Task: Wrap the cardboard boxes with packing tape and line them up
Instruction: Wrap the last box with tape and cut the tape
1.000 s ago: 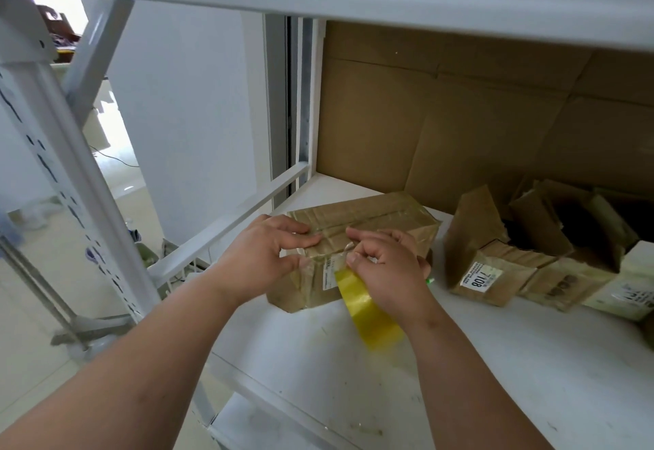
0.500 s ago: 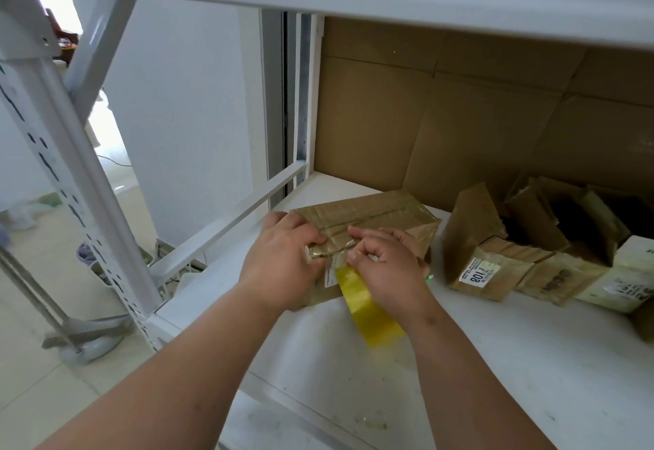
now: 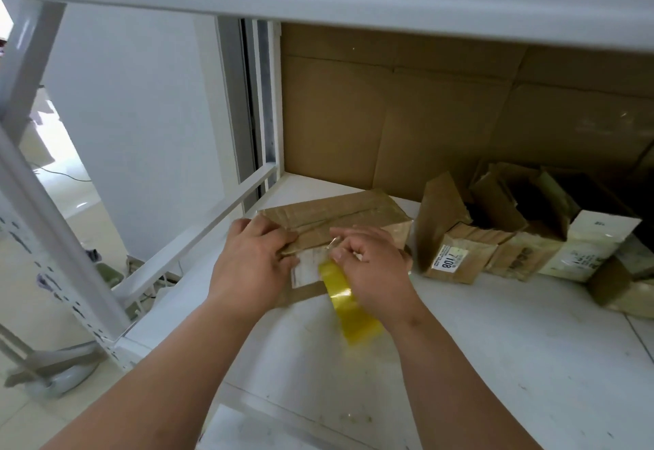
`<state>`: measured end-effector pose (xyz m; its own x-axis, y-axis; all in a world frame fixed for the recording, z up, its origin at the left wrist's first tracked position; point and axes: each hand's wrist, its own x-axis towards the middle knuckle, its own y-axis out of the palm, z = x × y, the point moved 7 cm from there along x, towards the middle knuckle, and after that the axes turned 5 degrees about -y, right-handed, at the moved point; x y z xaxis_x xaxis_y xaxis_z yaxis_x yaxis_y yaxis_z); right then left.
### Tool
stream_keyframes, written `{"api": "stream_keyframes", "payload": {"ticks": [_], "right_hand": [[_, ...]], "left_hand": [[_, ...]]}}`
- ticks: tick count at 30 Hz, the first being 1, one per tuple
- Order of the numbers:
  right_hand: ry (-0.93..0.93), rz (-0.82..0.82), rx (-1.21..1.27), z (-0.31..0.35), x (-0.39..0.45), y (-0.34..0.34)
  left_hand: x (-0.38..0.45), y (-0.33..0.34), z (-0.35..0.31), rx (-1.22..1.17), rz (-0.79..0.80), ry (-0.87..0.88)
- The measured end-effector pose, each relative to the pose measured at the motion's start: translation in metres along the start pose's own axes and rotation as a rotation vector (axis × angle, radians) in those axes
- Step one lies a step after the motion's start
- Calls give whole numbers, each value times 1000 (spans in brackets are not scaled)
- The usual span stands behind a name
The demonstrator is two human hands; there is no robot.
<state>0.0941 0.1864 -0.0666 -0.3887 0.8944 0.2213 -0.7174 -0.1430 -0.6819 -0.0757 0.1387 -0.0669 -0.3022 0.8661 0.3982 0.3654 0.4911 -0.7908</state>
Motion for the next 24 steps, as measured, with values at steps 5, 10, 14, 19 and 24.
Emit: {"api": "stream_keyframes", "payload": {"ticks": [5,10,14,19,24], "right_hand": [[128,-130,-66,-21,-7,-17],[190,-153,69,-27,-7,-18],[215,-171,182,-31,-7,-15],[242,-195,299,-42,-6,-19],[255,-153,306,-29,-6,-13]], "left_hand": [[5,-9,29,-184,63,-204],[5,3,44,-525,143,-370],[-7,26,42,-902,198,-541],[-6,29,39,-1083,267,-590],[-4,31,43,-1127,236,-655]]}}
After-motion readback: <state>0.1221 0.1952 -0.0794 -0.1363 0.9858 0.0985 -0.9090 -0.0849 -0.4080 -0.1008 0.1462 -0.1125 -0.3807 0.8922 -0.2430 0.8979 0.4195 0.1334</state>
